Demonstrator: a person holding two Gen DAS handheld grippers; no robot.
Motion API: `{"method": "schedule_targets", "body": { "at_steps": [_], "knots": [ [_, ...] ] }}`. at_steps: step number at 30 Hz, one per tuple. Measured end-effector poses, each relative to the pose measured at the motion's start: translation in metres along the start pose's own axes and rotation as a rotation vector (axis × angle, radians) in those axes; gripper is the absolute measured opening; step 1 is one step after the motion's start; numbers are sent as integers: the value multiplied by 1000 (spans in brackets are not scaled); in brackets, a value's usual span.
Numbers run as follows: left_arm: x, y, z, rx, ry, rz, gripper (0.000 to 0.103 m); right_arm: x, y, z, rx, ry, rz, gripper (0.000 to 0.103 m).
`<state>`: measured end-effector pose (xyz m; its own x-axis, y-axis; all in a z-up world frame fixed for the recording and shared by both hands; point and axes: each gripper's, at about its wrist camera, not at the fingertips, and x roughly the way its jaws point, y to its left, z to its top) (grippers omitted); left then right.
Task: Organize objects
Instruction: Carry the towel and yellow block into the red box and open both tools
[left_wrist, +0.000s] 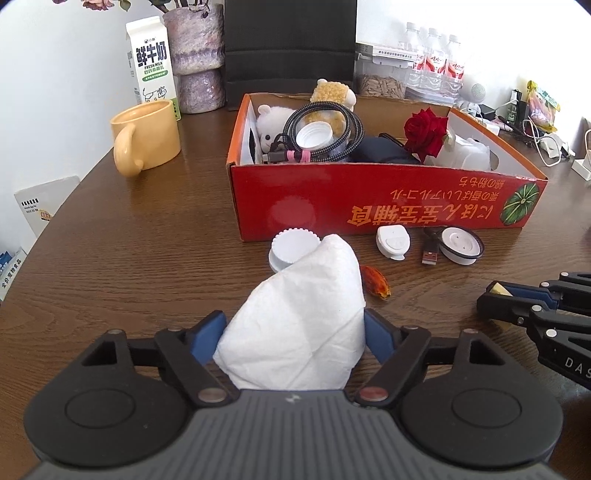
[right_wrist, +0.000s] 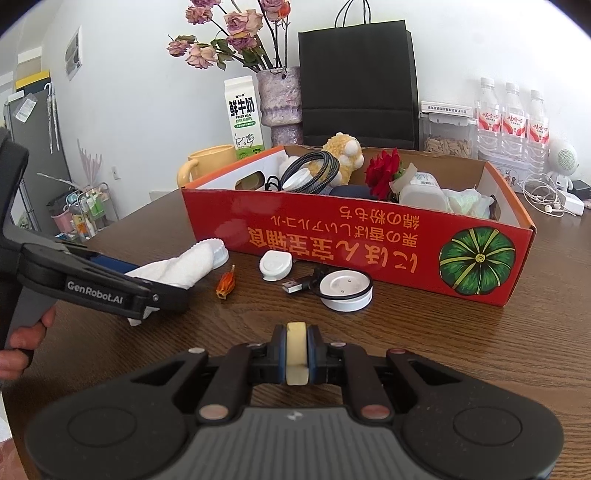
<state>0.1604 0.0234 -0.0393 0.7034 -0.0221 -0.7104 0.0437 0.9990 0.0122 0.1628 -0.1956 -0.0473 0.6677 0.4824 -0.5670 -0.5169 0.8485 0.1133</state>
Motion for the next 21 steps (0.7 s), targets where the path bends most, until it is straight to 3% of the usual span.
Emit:
{"method": "schedule_targets", "body": {
  "at_steps": [4, 12, 17, 21],
  "knots": [
    [-16, 0, 9, 0, -44, 6, 67, -3, 5, 2, -24, -20, -4, 11],
    [-29, -5, 25, 20, -97, -4, 61, -9, 8, 20, -46, -83, 1, 11],
    [-36, -3, 31, 16, -117, -21, 37, -13, 7, 28, -51, -110, 4, 11],
    [-46, -7, 39, 38, -162, -21, 29, -17, 3, 39, -48, -145, -2, 11]
  ]
}}
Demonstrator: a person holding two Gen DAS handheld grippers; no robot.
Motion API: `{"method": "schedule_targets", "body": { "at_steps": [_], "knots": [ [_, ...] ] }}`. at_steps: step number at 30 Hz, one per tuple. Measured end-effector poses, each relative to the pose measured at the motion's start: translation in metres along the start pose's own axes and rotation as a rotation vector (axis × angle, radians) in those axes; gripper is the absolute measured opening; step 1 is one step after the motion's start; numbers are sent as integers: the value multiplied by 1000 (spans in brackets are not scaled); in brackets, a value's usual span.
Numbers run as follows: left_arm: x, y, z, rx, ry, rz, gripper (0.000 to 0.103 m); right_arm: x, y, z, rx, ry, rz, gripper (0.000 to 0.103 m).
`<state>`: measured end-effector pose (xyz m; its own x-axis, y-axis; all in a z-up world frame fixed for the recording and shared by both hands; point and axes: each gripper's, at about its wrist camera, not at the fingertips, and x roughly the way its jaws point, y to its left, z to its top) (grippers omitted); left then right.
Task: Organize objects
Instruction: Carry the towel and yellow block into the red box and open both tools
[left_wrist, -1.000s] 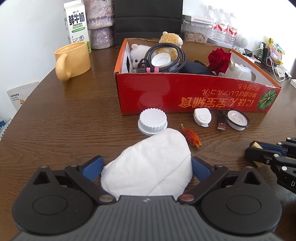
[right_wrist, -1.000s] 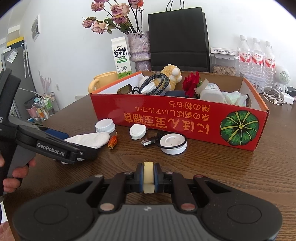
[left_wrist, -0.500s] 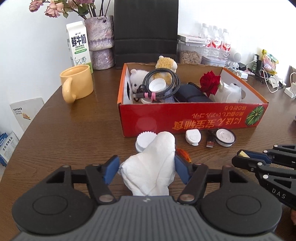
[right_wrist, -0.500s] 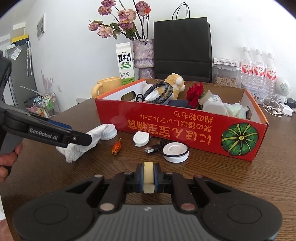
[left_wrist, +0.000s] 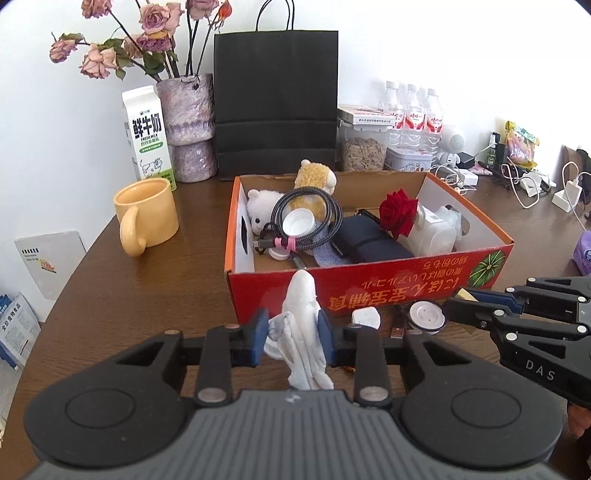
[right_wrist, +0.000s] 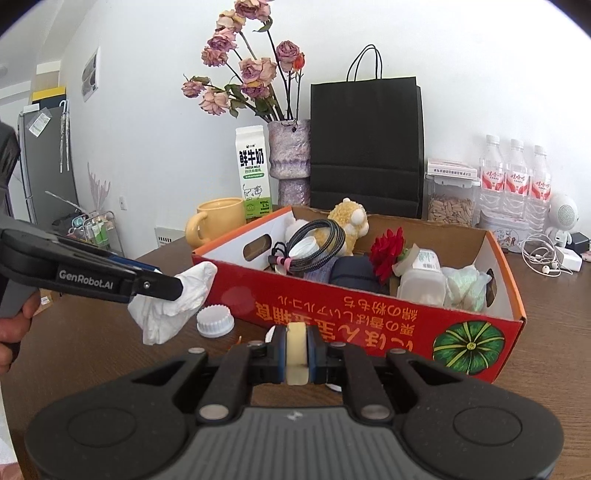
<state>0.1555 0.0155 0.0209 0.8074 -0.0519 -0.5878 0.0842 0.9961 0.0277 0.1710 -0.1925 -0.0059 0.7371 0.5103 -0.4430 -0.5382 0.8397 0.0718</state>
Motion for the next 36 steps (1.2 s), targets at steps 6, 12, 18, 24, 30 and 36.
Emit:
{"method": "schedule_targets", "body": {
  "at_steps": [6, 12, 18, 24, 30, 36],
  "knots": [
    [-8, 0, 13, 5, -34, 17, 28, -2, -5, 13, -3, -43, -3, 11],
    [-16, -4, 33, 20, -80, 22, 28, -2, -10, 30, -17, -85, -9, 11],
    [-11, -11, 58, 16, -123, 11, 28, 3, -17, 51, -29, -130, -24, 11],
    [15, -17, 78, -2, -125, -11, 28, 18, -33, 67, -15, -152, -49, 11],
    [50, -26, 93, 7, -117, -30, 28, 44, -54, 78, 3, -148, -64, 11],
    [92, -29, 102, -5, -91, -53, 28, 70, -76, 82, 13, -125, -69, 11]
  ]
}}
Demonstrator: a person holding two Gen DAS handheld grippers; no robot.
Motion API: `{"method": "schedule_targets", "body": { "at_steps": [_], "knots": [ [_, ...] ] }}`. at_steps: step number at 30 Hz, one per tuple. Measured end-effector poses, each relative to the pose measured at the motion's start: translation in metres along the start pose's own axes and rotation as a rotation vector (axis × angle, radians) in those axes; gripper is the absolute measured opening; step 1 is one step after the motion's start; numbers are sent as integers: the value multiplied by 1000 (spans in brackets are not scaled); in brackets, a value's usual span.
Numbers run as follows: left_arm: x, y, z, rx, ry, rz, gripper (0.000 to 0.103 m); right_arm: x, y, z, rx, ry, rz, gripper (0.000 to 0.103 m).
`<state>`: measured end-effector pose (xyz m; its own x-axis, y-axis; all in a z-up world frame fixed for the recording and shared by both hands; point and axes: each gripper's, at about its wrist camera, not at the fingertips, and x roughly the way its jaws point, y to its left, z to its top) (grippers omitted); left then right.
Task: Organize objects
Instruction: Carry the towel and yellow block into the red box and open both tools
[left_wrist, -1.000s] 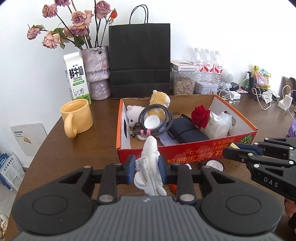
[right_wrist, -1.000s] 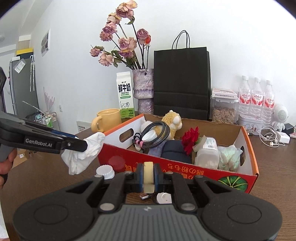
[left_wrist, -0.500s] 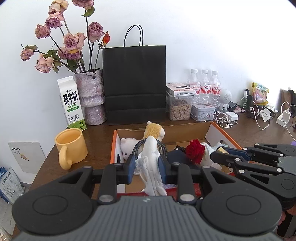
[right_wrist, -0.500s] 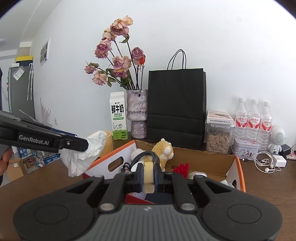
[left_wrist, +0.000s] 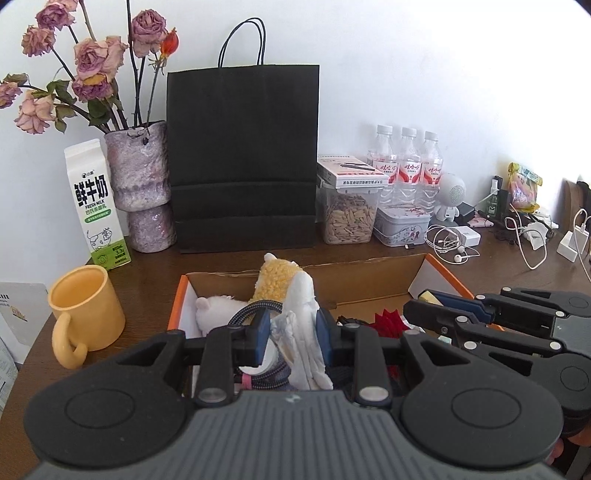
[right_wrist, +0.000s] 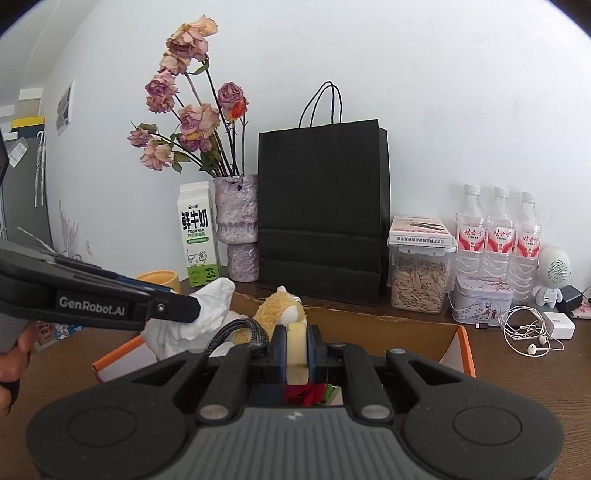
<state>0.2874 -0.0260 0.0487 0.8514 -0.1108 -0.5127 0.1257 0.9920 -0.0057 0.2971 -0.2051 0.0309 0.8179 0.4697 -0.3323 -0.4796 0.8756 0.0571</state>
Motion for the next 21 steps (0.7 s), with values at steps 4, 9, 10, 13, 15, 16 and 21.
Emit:
{"method": "schedule_targets", "body": {
  "at_steps": [4, 9, 10, 13, 15, 16, 21],
  "knots": [
    [25, -4, 0, -10, 11, -23, 29, 15, -13, -2, 2, 23, -1, 11],
    [46, -5, -3, -18, 16, -25, 50, 31, -22, -6, -7, 65, 6, 11],
    [48, -4, -4, -19, 12, -25, 56, 34, -23, -7, -6, 75, 8, 13],
    [50, -2, -5, -22, 9, -22, 74, 39, -25, -9, -8, 97, -4, 22],
    [52, 2, -6, -30, 16, -21, 84, 39, -27, -10, -3, 103, -18, 41],
    [53, 4, -6, -38, 24, -15, 93, 38, -27, -10, -4, 102, -33, 58],
    [51, 11, -5, -74, 20, 9, 103, 35, -25, -10, -14, 94, -62, 96]
  ]
}}
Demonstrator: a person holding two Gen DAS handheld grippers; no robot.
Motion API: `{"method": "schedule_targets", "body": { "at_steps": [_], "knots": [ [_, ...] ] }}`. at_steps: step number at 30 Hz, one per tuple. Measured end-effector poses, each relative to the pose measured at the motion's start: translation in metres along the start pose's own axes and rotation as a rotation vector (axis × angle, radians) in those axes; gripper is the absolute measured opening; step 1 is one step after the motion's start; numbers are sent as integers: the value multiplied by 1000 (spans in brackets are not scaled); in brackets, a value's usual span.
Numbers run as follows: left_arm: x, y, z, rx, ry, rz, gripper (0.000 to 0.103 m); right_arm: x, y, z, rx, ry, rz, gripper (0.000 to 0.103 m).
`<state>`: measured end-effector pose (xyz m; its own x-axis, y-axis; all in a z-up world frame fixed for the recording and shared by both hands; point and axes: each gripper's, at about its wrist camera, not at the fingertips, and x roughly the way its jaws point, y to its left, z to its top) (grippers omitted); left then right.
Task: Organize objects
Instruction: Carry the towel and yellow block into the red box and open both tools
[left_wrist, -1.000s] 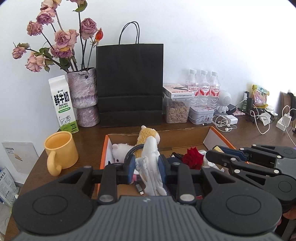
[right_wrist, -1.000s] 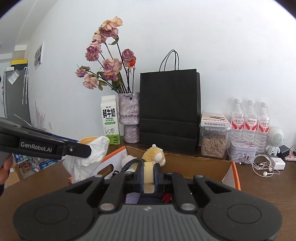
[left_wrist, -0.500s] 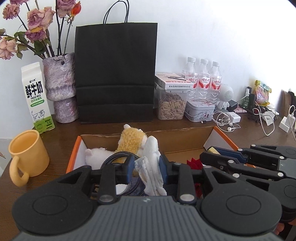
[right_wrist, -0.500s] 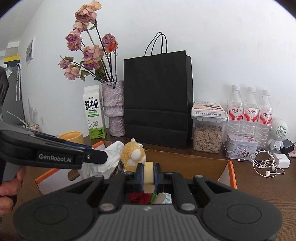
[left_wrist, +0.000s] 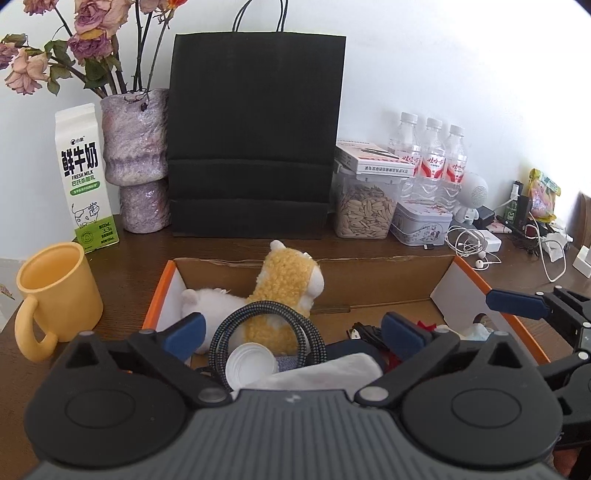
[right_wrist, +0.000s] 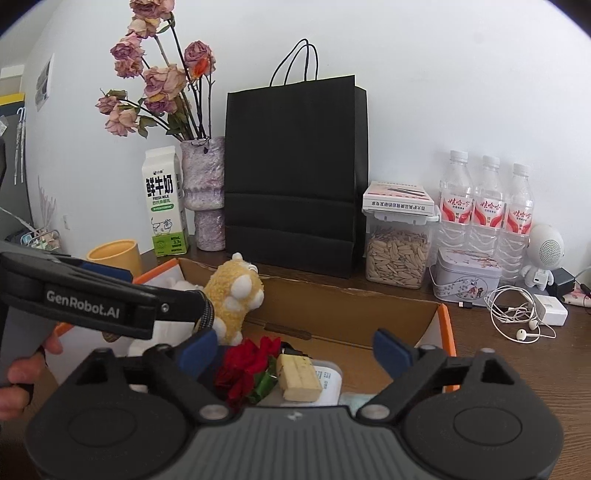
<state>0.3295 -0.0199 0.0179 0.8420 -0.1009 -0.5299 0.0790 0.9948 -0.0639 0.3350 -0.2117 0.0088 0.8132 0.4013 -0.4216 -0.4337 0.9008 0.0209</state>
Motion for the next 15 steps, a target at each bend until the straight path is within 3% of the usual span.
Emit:
{"method": "schedule_targets", "body": {
  "at_steps": [15],
  "knots": [
    [-38, 10, -17, -62, 14, 34, 103, -32, 18, -3, -12, -39, -22, 102]
  ]
}}
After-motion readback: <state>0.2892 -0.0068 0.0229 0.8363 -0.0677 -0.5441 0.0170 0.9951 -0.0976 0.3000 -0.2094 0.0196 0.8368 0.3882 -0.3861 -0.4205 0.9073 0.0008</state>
